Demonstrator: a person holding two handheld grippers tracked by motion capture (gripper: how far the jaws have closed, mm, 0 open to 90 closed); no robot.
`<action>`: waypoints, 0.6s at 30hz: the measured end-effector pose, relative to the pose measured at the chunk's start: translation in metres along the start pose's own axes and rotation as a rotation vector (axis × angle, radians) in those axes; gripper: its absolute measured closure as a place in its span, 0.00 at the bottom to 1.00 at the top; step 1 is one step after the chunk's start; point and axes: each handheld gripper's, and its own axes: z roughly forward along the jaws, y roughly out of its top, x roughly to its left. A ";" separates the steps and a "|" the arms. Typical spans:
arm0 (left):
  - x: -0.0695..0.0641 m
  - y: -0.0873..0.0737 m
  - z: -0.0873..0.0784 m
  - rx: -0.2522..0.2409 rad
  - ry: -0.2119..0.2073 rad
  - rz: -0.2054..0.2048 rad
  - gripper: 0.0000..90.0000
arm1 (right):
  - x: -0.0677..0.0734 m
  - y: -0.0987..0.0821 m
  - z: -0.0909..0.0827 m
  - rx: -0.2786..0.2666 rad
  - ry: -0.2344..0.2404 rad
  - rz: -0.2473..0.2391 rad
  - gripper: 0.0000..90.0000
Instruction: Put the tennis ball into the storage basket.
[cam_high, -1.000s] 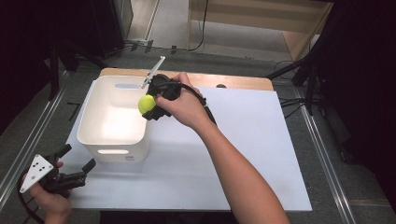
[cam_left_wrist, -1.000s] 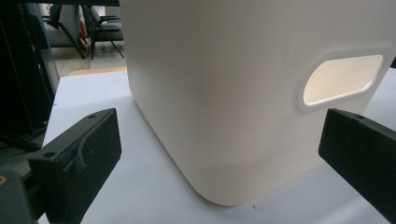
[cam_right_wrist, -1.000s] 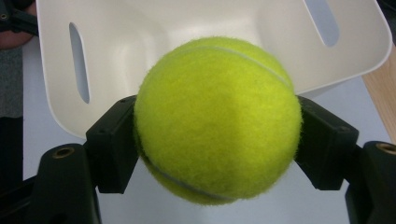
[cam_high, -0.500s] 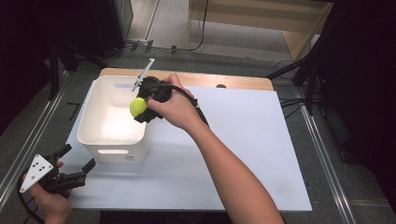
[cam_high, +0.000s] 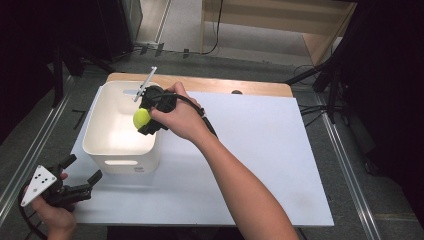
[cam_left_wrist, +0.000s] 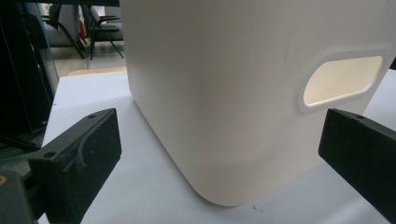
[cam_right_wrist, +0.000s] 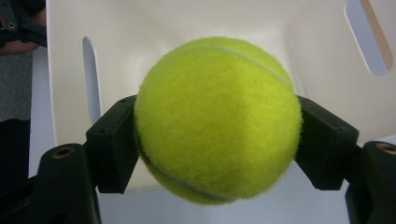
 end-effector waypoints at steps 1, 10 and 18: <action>0.000 0.000 0.000 0.000 0.001 -0.003 0.00 | 0.001 0.000 0.001 -0.001 0.002 0.002 0.25; 0.000 0.000 0.000 0.001 0.000 -0.001 0.00 | 0.004 0.004 0.013 0.019 0.010 -0.013 0.25; 0.000 0.000 0.000 0.000 0.000 -0.001 0.00 | 0.004 0.002 0.024 0.057 -0.001 -0.026 0.25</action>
